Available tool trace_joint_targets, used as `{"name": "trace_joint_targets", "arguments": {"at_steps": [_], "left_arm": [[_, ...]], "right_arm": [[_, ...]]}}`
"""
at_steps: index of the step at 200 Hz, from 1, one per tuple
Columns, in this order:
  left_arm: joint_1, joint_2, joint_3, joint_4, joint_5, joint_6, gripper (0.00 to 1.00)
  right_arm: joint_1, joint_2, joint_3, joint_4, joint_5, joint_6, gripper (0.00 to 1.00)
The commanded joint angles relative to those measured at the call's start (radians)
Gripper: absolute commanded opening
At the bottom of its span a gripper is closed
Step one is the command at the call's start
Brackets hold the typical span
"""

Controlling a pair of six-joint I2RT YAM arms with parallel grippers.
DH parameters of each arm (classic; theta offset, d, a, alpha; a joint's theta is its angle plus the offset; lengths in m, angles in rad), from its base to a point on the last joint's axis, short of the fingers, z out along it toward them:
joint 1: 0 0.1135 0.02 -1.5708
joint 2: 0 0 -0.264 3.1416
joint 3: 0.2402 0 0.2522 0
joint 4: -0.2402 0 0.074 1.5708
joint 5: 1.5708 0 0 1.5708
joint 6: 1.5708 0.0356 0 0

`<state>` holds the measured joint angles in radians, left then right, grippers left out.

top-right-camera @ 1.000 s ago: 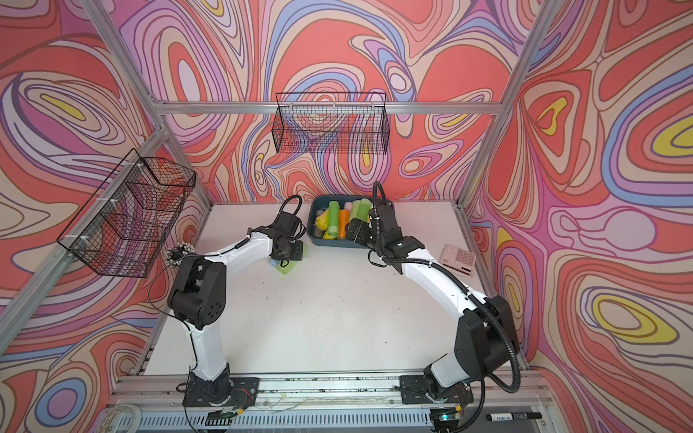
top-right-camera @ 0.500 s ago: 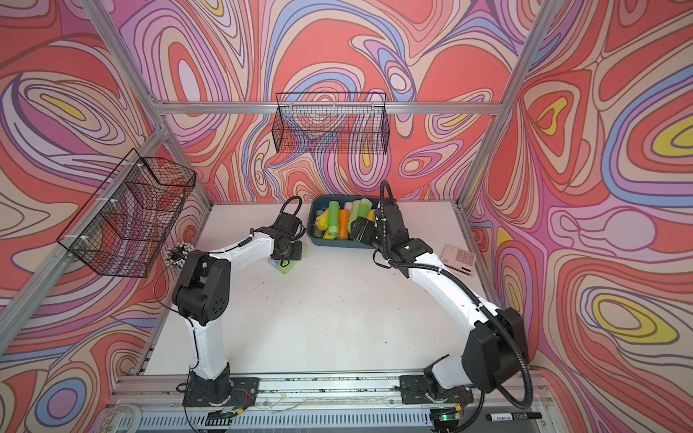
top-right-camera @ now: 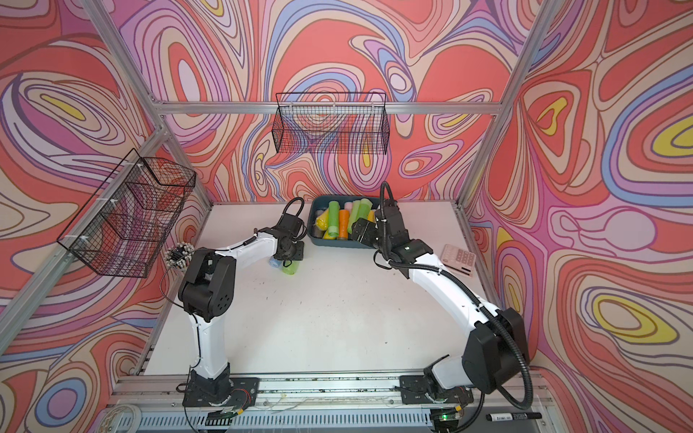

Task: Put the roll of trash bags into the storage box
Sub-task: Pick up the roll of trash bags from the center of the board.

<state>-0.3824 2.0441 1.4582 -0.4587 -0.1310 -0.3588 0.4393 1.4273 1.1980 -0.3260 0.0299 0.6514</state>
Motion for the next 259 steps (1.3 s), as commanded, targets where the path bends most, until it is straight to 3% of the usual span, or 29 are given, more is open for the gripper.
{"name": "trace_joint_targets", "arguments": {"at_steps": [1, 64, 166, 259], "left_arm": [[0.004, 0.025, -0.021, -0.015, 0.011, 0.003, 0.49], [0.003, -0.072, -0.112, 0.042, 0.063, 0.001, 0.28], [-0.044, -0.277, -0.146, 0.129, 0.224, -0.087, 0.19], [-0.113, -0.258, -0.001, 0.161, 0.277, -0.118, 0.18]], "right_arm": [[-0.004, -0.023, -0.011, -0.014, -0.001, 0.001, 0.96], [-0.005, 0.006, -0.011, -0.018, -0.106, -0.009, 0.96], [-0.004, 0.001, -0.050, -0.005, -0.153, 0.045, 0.96], [-0.004, -0.141, -0.190, 0.029, -0.077, 0.071, 0.96]]}}
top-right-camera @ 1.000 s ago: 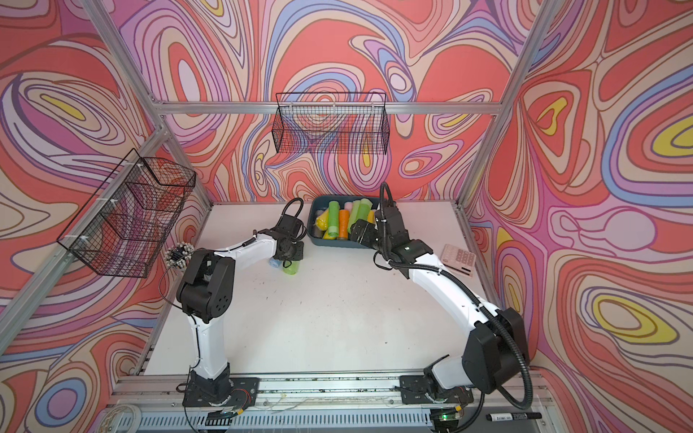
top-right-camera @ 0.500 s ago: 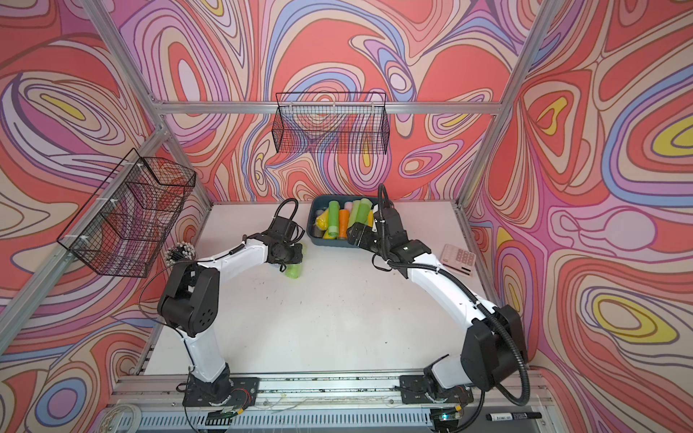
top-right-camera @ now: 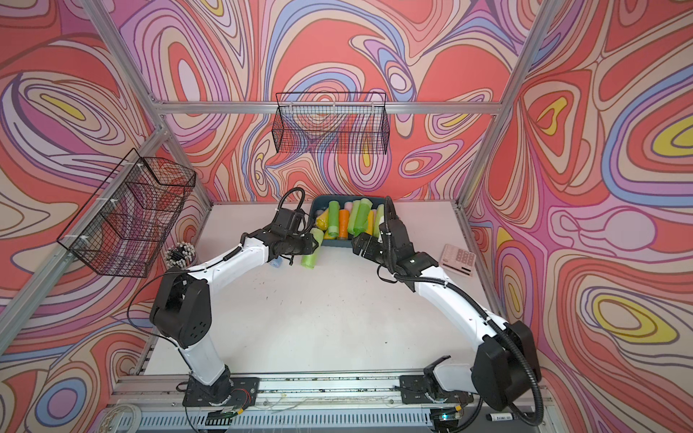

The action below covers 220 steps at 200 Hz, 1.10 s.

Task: Put the roll of trash bags into the storage box
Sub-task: Pick up the roll of trash bags from the center of the board.

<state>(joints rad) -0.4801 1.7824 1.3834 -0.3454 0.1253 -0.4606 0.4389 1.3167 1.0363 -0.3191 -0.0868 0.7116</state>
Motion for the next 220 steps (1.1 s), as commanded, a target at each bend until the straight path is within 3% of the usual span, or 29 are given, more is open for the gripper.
{"name": "trace_joint_targets", "arguments": {"at_steps": [1, 161, 220], "left_arm": [[-0.016, 0.006, 0.078, 0.048, 0.021, -0.016, 0.18], [-0.068, 0.292, 0.520, 0.116, 0.124, -0.088, 0.13], [-0.078, 0.437, 0.668, 0.199, 0.212, -0.191, 0.11]], "right_arm": [[-0.004, -0.032, -0.029, 0.023, 0.041, 0.011, 0.96], [-0.004, -0.159, -0.121, 0.015, 0.185, -0.032, 0.96], [-0.005, -0.188, -0.129, -0.026, 0.229, -0.047, 0.96]]}}
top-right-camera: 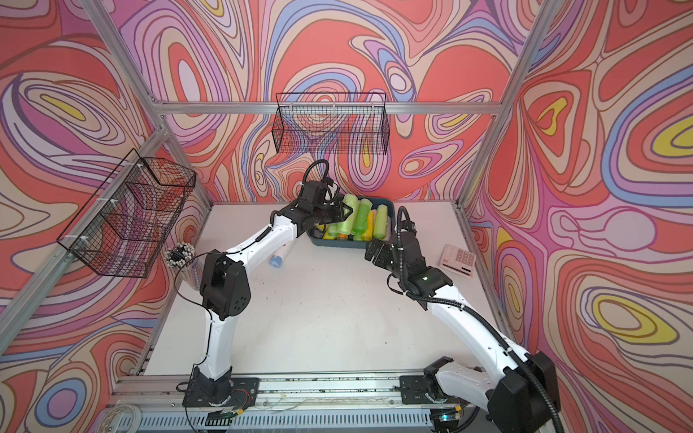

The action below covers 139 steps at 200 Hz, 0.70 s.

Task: Put the roll of trash bags into the storage box
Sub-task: Pick up the roll of trash bags from the center of the board, then place the roll of trash bags in the storage box.

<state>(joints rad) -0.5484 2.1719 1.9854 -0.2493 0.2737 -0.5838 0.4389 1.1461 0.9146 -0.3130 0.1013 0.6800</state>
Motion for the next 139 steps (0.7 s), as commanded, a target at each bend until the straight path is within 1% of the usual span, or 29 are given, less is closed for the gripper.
{"name": "trace_joint_targets", "arguments": {"at_steps": [1, 38, 62, 70, 81, 99, 118, 139], "left_arm": [[-0.010, 0.051, 0.071, 0.105, 0.066, -0.071, 0.11], [-0.021, 0.157, 0.167, 0.138, 0.117, -0.116, 0.10], [-0.022, 0.205, 0.174, 0.227, 0.157, -0.172, 0.10], [-0.025, 0.226, 0.176, 0.281, 0.179, -0.184, 0.09], [-0.027, 0.263, 0.208, 0.311, 0.201, -0.195, 0.09], [-0.026, 0.320, 0.290, 0.273, 0.206, -0.205, 0.08], [-0.026, 0.346, 0.313, 0.283, 0.190, -0.209, 0.08], [-0.027, 0.367, 0.339, 0.276, 0.157, -0.183, 0.09]], "right_arm": [[-0.005, -0.018, -0.008, -0.032, 0.042, -0.017, 0.97], [-0.005, -0.022, -0.003, -0.047, 0.049, -0.028, 0.96], [-0.005, -0.026, -0.012, -0.049, 0.056, -0.032, 0.97], [-0.005, -0.028, -0.017, -0.050, 0.057, -0.032, 0.97], [-0.005, -0.027, -0.023, -0.044, 0.057, -0.032, 0.96], [-0.006, -0.019, -0.025, -0.043, 0.055, -0.031, 0.97], [-0.005, -0.019, -0.026, -0.044, 0.054, -0.031, 0.97], [-0.006, -0.027, -0.031, -0.046, 0.061, -0.030, 0.97]]}}
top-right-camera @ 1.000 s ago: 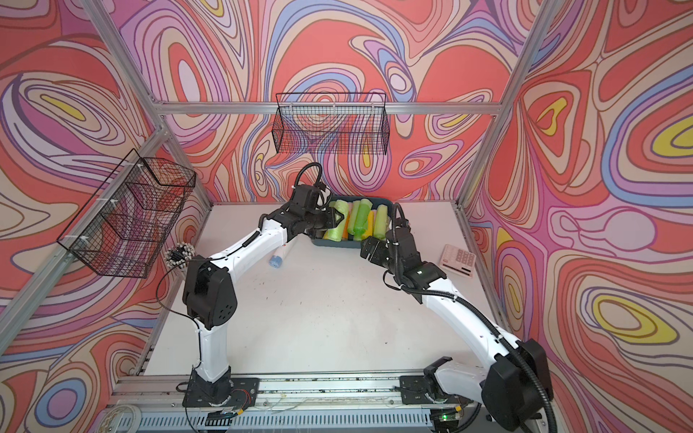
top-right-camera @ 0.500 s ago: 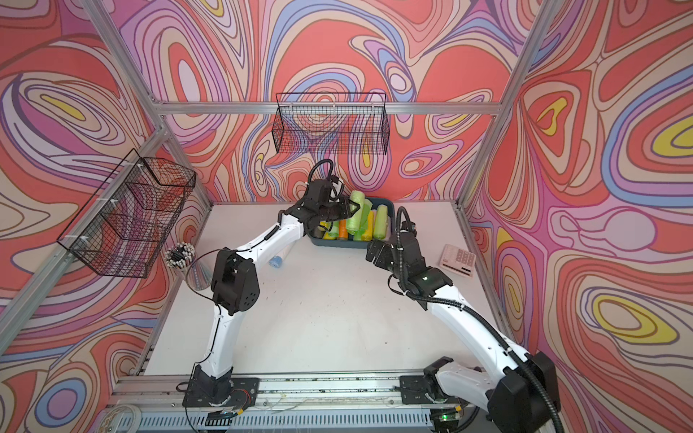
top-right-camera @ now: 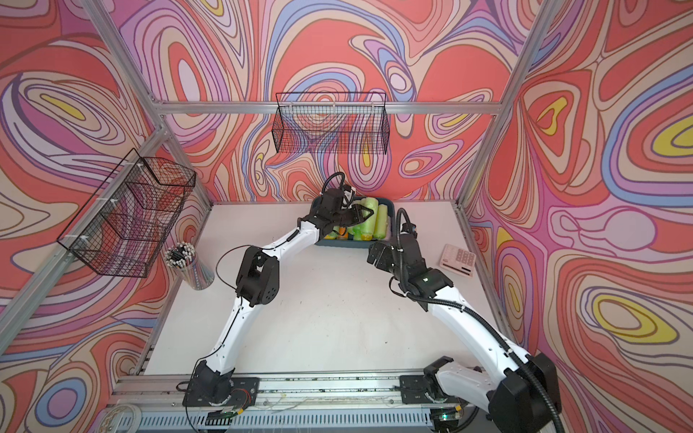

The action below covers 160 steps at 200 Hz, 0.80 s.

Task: Put the roll of trash bags into the storage box
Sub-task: Place the roll of trash bags in the storage box.

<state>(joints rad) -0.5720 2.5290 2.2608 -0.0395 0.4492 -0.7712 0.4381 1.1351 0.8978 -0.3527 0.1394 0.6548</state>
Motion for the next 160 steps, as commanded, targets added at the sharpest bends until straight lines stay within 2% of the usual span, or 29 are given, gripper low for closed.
{"name": "trace_joint_targets", "arguments": {"at_steps": [1, 41, 101, 160], "left_arm": [[-0.003, 0.010, 0.065, 0.065, -0.019, 0.006, 0.08], [-0.002, 0.057, 0.144, 0.008, -0.051, 0.059, 0.10], [-0.002, 0.066, 0.154, -0.010, -0.086, 0.099, 0.12], [-0.007, 0.089, 0.171, -0.020, -0.087, 0.087, 0.12]], "right_arm": [[-0.005, -0.017, -0.014, -0.007, 0.023, -0.006, 0.97], [-0.005, -0.028, -0.016, -0.026, 0.029, -0.006, 0.97], [-0.005, -0.035, -0.020, -0.032, 0.038, -0.002, 0.97], [-0.005, -0.036, -0.021, -0.040, 0.047, -0.001, 0.97]]}}
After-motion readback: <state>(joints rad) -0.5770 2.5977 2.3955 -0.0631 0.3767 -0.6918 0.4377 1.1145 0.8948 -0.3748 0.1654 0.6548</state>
